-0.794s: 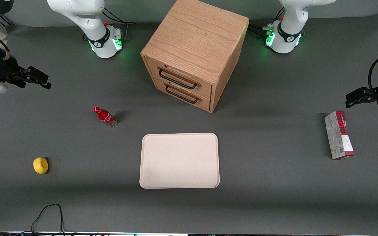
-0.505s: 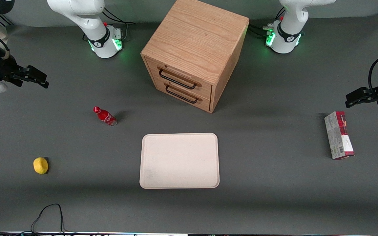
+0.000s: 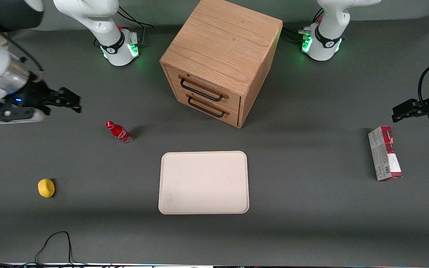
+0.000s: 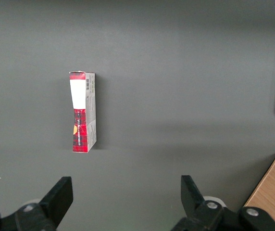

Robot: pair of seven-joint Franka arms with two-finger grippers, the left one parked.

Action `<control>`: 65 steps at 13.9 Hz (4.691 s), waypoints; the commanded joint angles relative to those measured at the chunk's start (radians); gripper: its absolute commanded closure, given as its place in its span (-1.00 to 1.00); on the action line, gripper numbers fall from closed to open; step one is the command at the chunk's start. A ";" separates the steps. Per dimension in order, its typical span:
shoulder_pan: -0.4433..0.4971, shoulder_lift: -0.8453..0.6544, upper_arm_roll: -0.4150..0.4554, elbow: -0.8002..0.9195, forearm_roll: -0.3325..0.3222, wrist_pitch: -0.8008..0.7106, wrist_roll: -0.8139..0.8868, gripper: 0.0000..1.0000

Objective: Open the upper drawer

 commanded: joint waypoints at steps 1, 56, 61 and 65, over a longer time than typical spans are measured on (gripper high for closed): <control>0.005 0.090 0.134 0.091 0.004 -0.032 -0.004 -1.00; 0.042 0.558 0.286 0.125 -0.156 0.310 -0.557 -1.00; 0.042 0.574 0.254 0.191 -0.158 0.309 -0.551 -1.00; 0.034 0.571 0.252 0.212 -0.167 0.308 -0.566 -1.00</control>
